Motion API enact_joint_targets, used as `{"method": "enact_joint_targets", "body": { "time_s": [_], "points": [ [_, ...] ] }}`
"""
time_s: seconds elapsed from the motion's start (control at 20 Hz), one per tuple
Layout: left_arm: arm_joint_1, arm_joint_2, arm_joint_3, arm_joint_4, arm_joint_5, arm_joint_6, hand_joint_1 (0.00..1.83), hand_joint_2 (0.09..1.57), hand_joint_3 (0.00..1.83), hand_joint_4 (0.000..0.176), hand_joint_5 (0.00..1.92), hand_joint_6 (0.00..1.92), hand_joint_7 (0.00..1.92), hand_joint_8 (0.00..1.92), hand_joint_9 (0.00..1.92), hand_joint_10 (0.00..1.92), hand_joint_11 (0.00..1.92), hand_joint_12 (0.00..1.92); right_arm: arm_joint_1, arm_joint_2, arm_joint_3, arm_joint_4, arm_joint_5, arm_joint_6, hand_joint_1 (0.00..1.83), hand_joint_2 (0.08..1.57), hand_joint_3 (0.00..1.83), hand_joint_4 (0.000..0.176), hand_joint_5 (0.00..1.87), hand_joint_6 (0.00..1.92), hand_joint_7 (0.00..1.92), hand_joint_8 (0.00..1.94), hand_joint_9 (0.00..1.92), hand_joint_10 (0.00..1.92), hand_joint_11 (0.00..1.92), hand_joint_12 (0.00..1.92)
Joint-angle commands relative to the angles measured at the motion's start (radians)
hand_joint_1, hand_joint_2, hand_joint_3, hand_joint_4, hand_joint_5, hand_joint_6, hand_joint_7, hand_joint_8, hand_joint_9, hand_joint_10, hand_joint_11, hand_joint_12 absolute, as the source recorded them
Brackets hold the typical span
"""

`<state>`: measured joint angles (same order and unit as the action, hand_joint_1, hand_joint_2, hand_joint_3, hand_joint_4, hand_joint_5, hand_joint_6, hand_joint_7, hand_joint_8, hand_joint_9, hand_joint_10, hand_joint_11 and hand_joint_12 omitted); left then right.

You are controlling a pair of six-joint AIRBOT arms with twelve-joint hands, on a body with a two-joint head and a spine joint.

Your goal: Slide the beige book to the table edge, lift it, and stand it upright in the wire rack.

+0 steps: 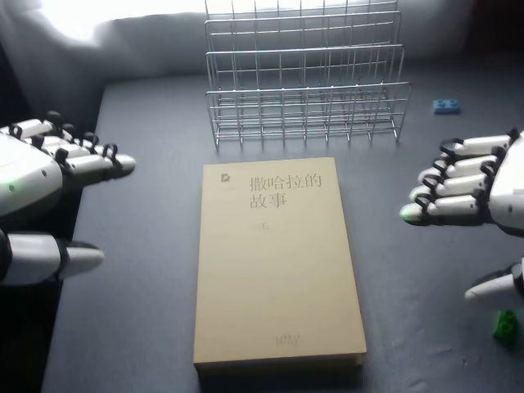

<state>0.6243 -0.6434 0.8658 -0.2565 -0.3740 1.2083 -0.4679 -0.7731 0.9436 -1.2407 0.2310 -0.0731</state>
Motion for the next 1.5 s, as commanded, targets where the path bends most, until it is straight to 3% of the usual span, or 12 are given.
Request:
{"method": "enact_joint_targets", "body": {
  "time_s": [0.0, 0.25, 0.4, 0.55, 0.65, 0.85, 0.95, 1.1, 1.25, 1.45],
  "points": [
    [-0.018, 0.012, 0.006, 0.0, -0.108, 0.009, 0.44, 1.26, 0.0, 0.043, 0.15, 0.0, 0.19, 0.0, 0.2, 0.01, 0.0, 0.6, -0.007, -0.006, 0.007, 0.016, 0.032, -0.022, 0.06, 1.19, 0.0, 0.0, 0.18, 0.0, 0.19, 0.0, 0.19, 0.0, 0.0, 0.58],
    [-0.035, 0.008, 0.008, 0.0, -0.094, 0.033, 0.46, 1.25, 0.0, 0.036, 0.16, 0.01, 0.19, 0.01, 0.19, 0.01, 0.0, 0.56, -0.071, -0.047, 0.062, -0.001, 0.082, -0.071, 0.06, 1.19, 0.0, 0.0, 0.17, 0.0, 0.22, 0.01, 0.19, 0.0, 0.0, 0.6],
    [-0.047, 0.01, 0.017, -0.011, -0.091, 0.046, 0.49, 1.24, 0.0, 0.037, 0.18, 0.01, 0.21, 0.0, 0.2, 0.0, 0.0, 0.63, -0.089, -0.064, 0.08, -0.013, 0.091, -0.071, 0.05, 1.2, 0.0, 0.0, 0.16, 0.0, 0.19, 0.0, 0.17, 0.0, 0.0, 0.49],
    [-0.069, 0.012, 0.029, -0.245, -0.046, 0.149, 0.47, 1.25, 0.0, 0.034, 0.18, 0.0, 0.21, 0.0, 0.21, 0.01, 0.0, 0.63, -0.087, -0.079, 0.085, -0.014, 0.092, -0.071, 0.11, 1.2, 0.0, 0.0, 0.18, 0.01, 0.2, 0.0, 0.18, 0.01, 0.0, 0.5],
    [-0.068, 0.012, 0.037, -0.251, -0.07, 0.171, 0.49, 1.24, 0.0, 0.039, 0.18, 0.0, 0.21, 0.0, 0.21, 0.0, 0.0, 0.64, -0.085, -0.086, 0.086, -0.016, 0.092, -0.072, 0.09, 1.2, 0.0, 0.0, 0.18, 0.01, 0.2, 0.0, 0.18, 0.0, 0.0, 0.55],
    [-0.084, 0.019, 0.038, -0.29, -0.08, 0.299, 0.49, 1.26, 0.0, 0.039, 0.15, 0.0, 0.17, 0.0, 0.18, 0.0, 0.0, 0.55, -0.084, -0.119, 0.103, -0.025, 0.118, -0.079, 0.05, 1.2, 0.0, 0.0, 0.18, 0.0, 0.22, 0.0, 0.2, 0.01, 0.0, 0.56],
    [-0.083, 0.019, 0.041, -0.394, -0.048, 0.375, 0.5, 1.25, 0.0, 0.039, 0.18, 0.01, 0.2, 0.01, 0.2, 0.01, 0.0, 0.59, -0.081, -0.136, 0.115, -0.028, 0.117, -0.079, 0.03, 1.2, 0.0, 0.0, 0.17, 0.0, 0.21, 0.0, 0.19, 0.0, 0.0, 0.58],
    [-0.098, 0.024, 0.031, -0.397, -0.038, 0.458, 0.47, 1.26, 0.0, 0.035, 0.17, 0.0, 0.19, 0.0, 0.2, 0.0, 0.0, 0.6, -0.07, -0.16, 0.134, -0.031, 0.109, -0.079, 0.06, 1.2, 0.0, 0.0, 0.16, 0.0, 0.21, 0.0, 0.18, 0.0, 0.0, 0.54],
    [-0.143, 0.026, 0.032, -0.357, 0.084, 0.499, 0.5, 1.25, 0.0, 0.034, 0.18, 0.01, 0.21, 0.01, 0.21, 0.01, 0.0, 0.64, -0.062, -0.184, 0.145, -0.032, 0.102, -0.079, 0.06, 1.2, 0.0, 0.0, 0.17, 0.01, 0.2, 0.0, 0.18, 0.0, 0.0, 0.56],
    [-0.144, 0.036, 0.034, -0.393, 0.068, 0.506, 0.47, 1.26, 0.0, 0.038, 0.16, 0.0, 0.2, 0.0, 0.21, 0.0, 0.0, 0.64, -0.047, -0.229, 0.156, -0.032, 0.063, -0.079, 0.06, 1.2, 0.0, 0.0, 0.16, 0.0, 0.21, 0.0, 0.18, 0.0, 0.0, 0.54]
  ]
}}
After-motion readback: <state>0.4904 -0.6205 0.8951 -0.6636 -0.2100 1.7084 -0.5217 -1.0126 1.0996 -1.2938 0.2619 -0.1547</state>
